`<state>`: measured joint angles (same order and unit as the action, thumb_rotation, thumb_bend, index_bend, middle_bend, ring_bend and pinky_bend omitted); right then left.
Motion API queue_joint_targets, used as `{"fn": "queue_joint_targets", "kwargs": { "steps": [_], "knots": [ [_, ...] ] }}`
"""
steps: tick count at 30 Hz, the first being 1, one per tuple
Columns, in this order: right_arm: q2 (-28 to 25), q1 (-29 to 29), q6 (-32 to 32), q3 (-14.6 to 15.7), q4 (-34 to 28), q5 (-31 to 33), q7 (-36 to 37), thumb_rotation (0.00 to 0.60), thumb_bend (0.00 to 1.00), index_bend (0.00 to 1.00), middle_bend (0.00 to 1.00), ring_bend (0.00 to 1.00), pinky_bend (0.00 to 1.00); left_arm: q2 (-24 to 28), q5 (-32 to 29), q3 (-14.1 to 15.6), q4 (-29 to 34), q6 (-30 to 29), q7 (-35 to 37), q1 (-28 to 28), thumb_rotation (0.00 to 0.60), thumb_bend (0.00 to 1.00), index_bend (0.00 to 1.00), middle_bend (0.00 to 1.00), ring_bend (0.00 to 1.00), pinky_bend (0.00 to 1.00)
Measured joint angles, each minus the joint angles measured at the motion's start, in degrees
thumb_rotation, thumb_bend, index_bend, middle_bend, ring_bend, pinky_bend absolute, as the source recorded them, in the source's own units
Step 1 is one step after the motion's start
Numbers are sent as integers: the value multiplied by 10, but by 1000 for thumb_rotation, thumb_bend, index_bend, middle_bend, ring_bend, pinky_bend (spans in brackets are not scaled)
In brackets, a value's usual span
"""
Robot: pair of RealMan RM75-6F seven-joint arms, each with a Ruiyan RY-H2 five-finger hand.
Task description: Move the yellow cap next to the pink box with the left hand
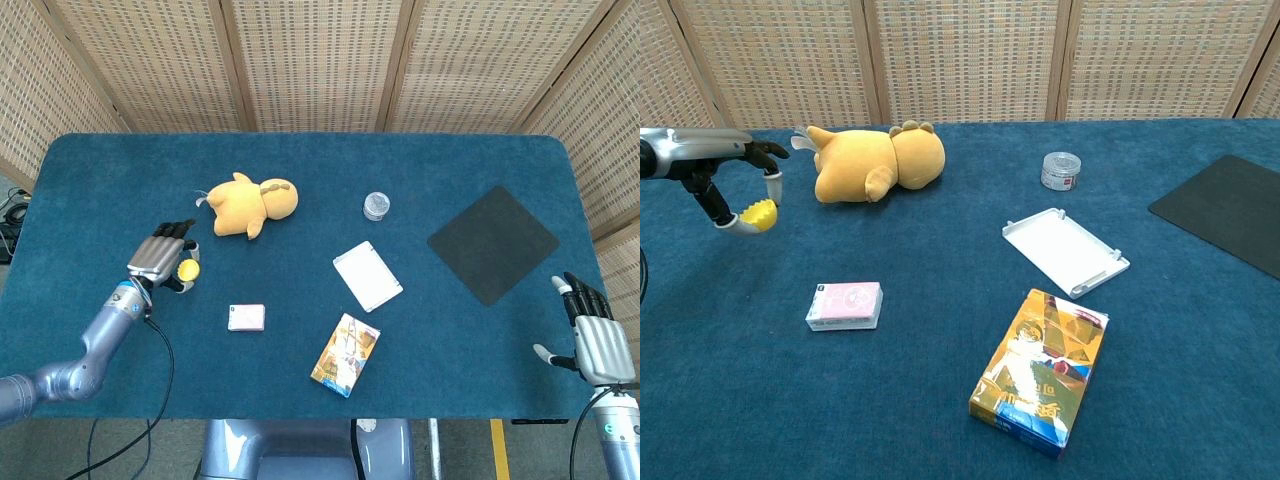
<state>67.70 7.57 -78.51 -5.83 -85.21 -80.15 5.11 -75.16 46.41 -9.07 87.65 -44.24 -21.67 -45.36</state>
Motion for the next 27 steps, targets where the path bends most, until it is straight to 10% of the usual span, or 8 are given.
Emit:
{"fn": "queue_joint_targets", "kwargs": {
  "steps": [27],
  "knots": [
    [-17,-7,-15,-5,-5,-6,40,600,0,64,0,0,66,-35,-106,79,133,-114,-179,-57,600,289,466,0,0,0]
  ]
}}
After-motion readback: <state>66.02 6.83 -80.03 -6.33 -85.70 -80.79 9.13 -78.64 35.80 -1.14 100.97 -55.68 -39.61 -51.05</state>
